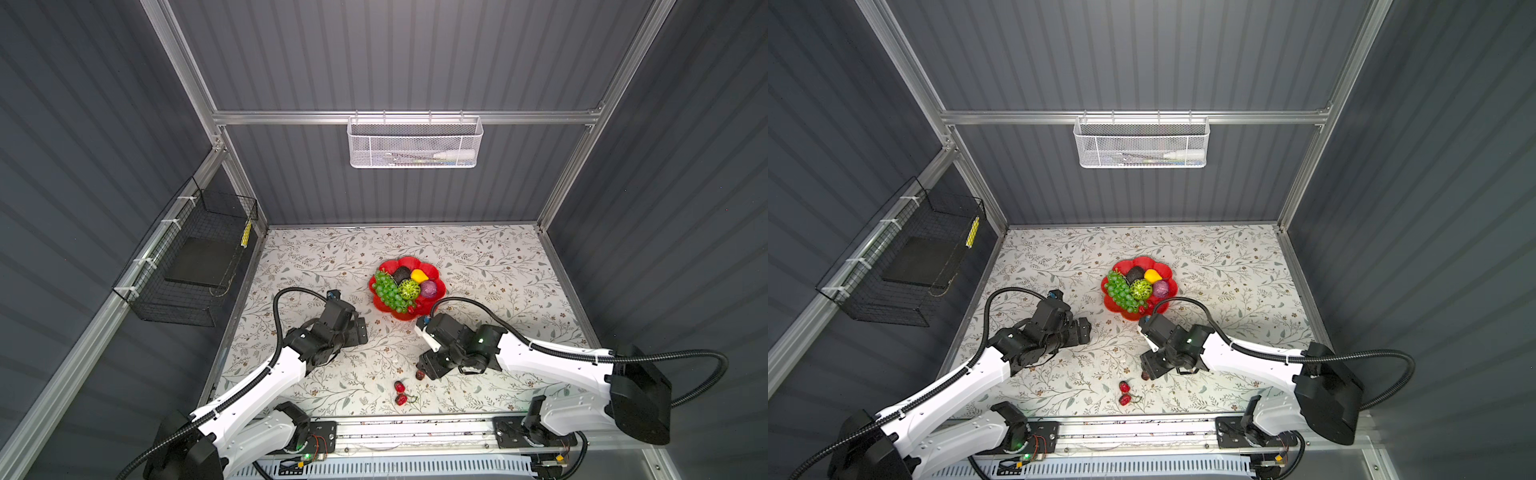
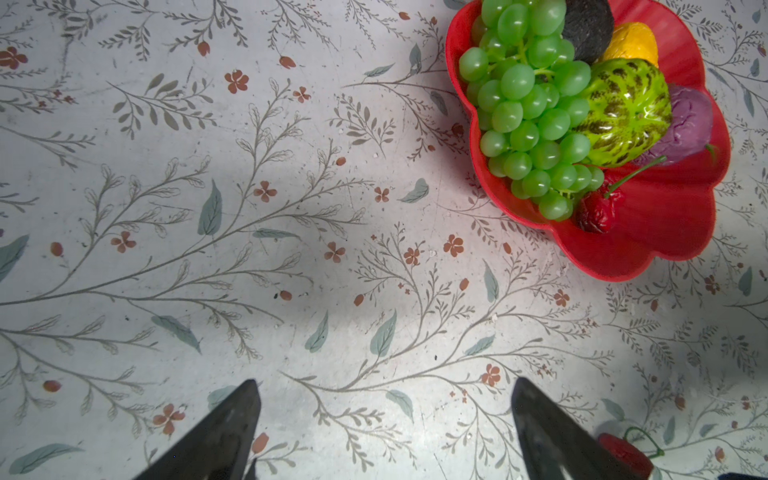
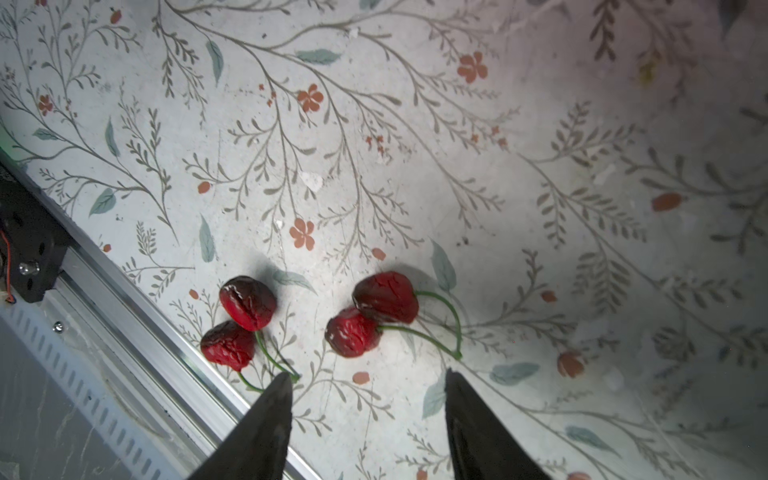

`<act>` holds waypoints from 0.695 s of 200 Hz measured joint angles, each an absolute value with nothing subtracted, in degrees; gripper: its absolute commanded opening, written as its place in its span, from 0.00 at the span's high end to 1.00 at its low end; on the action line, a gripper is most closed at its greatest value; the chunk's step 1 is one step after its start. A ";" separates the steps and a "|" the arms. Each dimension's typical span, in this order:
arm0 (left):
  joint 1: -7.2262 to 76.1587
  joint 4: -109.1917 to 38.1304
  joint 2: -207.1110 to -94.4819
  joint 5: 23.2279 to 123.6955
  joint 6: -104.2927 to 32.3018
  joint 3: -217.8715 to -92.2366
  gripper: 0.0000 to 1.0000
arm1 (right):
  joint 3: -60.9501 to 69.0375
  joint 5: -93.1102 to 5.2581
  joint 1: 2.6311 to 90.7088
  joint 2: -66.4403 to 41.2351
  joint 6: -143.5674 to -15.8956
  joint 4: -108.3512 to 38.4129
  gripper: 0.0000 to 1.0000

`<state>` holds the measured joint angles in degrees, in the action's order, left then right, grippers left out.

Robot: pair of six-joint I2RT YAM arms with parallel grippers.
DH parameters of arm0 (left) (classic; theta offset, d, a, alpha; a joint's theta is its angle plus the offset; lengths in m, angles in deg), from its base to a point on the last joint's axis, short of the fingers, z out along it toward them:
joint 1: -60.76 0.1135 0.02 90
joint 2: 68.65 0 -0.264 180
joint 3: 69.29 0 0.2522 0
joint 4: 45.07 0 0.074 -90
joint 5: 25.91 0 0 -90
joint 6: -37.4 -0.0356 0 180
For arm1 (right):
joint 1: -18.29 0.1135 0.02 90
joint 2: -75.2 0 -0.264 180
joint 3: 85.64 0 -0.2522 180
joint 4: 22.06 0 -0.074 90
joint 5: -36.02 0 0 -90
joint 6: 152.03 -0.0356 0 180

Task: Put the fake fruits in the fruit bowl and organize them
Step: 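Lower the right gripper and close it on a pair of cherries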

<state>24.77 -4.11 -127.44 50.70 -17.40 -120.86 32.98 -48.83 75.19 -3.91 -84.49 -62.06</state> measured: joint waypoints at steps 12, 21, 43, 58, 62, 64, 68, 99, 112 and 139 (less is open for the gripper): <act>24.77 -4.11 -127.63 50.51 -17.40 -120.88 0.06 | 30.88 -49.05 75.74 -6.01 -82.52 -62.15 0.41; 24.77 -4.09 -127.83 50.33 -17.42 -120.88 0.06 | 29.16 -49.33 76.44 -7.74 -80.99 -62.30 0.41; 24.77 -4.11 -128.27 50.09 -17.42 -120.88 0.06 | 26.56 -49.09 78.10 -10.84 -77.78 -62.23 0.39; 24.77 -4.11 -128.31 50.09 -17.42 -120.88 0.06 | 25.88 -48.72 78.75 -12.44 -75.79 -62.30 0.39; 24.77 -4.13 -128.33 50.09 -17.42 -120.88 0.06 | 25.75 -48.74 78.89 -12.79 -75.38 -62.43 0.39; 24.77 -4.13 -128.36 50.09 -17.40 -120.88 0.06 | 25.64 -48.68 78.93 -13.07 -75.07 -62.52 0.39; 24.77 -4.13 -128.36 50.09 -17.40 -120.88 0.06 | 25.37 -48.63 79.02 -13.55 -74.63 -62.74 0.38; 24.77 -4.11 -128.64 50.05 -17.40 -120.88 0.05 | 23.89 -47.98 79.61 -17.09 -71.97 -63.22 0.39; 24.77 -4.11 -128.64 49.89 -17.42 -120.88 0.05 | 23.89 -47.87 79.80 -17.60 -71.46 -63.50 0.39; 24.77 -4.13 -128.71 49.89 -17.40 -120.88 0.05 | 23.89 -47.72 79.89 -18.25 -70.61 -63.35 0.39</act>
